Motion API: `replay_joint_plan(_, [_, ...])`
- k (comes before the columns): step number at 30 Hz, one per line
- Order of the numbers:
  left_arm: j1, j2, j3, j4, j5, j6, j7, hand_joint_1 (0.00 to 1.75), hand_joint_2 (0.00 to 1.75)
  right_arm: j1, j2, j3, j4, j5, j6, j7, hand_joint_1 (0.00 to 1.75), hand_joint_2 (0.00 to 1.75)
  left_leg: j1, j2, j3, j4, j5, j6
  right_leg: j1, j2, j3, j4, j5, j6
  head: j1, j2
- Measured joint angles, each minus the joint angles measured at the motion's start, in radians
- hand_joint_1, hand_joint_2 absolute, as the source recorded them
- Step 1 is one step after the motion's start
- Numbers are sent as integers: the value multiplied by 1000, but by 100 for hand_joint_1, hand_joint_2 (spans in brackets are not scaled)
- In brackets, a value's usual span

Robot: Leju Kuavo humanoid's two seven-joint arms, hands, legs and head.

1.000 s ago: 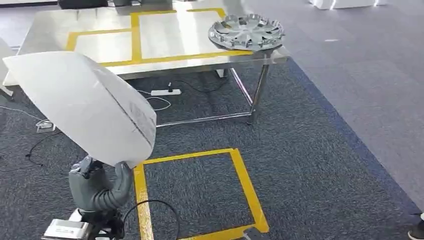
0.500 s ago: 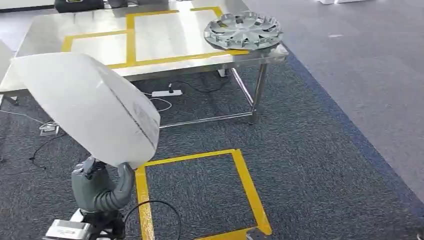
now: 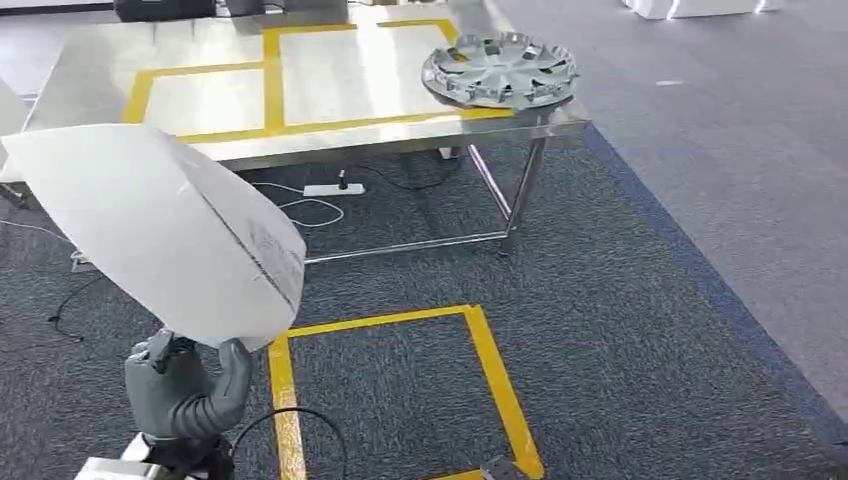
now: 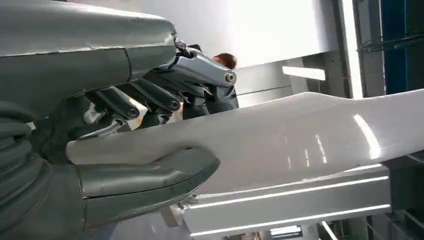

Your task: Take the parts from the cabinet and place them on the table.

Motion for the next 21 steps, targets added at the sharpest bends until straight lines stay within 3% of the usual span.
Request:
replay_joint_plan(2, [0,-1,2,0,-2,-3,1,175,175,1,0,0,0,-2,0,0,0,0,-3,0,1,1,-5,7,0,0,-93,166,-65,4,2,0])
replay_joint_plan(3, [0,-1,3,0,-2,-4,1,175,175,4,0,0,0,-1,0,0,0,0,-5,0,2,1,-7,10,0,0,-132,226,-77,4,1,0])
replay_joint_plan(4, [1,-1,3,0,-3,-4,1,175,175,6,0,0,0,-1,-1,0,0,0,-6,-1,5,1,-10,10,0,0,-148,237,-64,3,2,0])
replay_joint_plan(5, [1,-1,4,0,-3,-4,1,175,175,7,0,0,0,-1,-1,0,0,0,-7,-3,10,1,-13,9,1,0,-140,206,-28,2,1,0])
replay_joint_plan(7, [2,-1,5,0,-3,-5,1,175,175,6,0,0,0,-1,-2,-3,0,0,-7,-5,26,1,-24,5,1,0,-68,37,79,-5,1,0])
replay_joint_plan(8, [2,-1,5,0,-4,-9,1,175,175,6,0,0,0,-1,-2,-4,0,0,-7,-5,31,1,-30,1,1,0,-38,-37,102,-10,2,0])
replay_joint_plan(9, [1,-1,6,0,-5,-10,1,175,175,5,0,0,0,-1,-2,-5,0,0,-15,-5,29,6,-35,-5,6,0,-17,-56,86,-11,1,0])
replay_joint_plan(12, [1,-1,6,-2,-9,-13,2,175,175,10,0,0,0,-1,-3,-6,0,0,-12,-5,30,1,-35,-14,7,3,-14,-59,79,-24,-1,0])
replay_joint_plan(14, [0,-1,6,-5,-10,-15,3,175,175,10,3,0,0,0,-3,-6,0,0,-12,-4,30,21,-53,-28,-3,2,1,-70,79,-36,-2,0])
replay_joint_plan(15, [-1,-1,6,-6,-10,-15,3,175,175,9,3,0,0,-1,-3,-6,0,0,-11,-3,9,68,-76,-34,-4,1,7,-71,75,-43,-11,0])
replay_joint_plan(16, [-1,-1,6,-6,-10,-15,3,175,175,8,4,0,0,0,-3,-7,0,0,-7,-3,-26,140,-107,-39,-4,0,13,-71,71,-47,-9,0])
replay_joint_plan(18, [2,0,6,-6,-10,-15,4,175,175,9,5,0,0,-1,-3,-6,0,0,-2,-2,-117,300,-159,-46,-4,0,23,-71,60,-47,-10,0])
replay_joint_plan(19, [2,1,6,-6,-10,-15,4,175,175,11,5,0,0,-1,-3,-6,0,0,-1,-2,-137,321,-148,-48,-4,0,30,-71,56,-47,-9,0])
replay_joint_plan(20, [2,1,6,-6,-10,-15,4,175,175,12,5,-1,0,-1,-3,-6,0,0,1,-2,-133,298,-111,-47,-4,1,38,-71,49,-46,-9,0])
replay_joint_plan(21, [2,1,6,-6,-10,-15,4,175,175,12,5,-1,0,0,-3,-6,0,0,2,-2,-112,237,-61,-45,-4,3,48,-71,43,-45,-10,0])
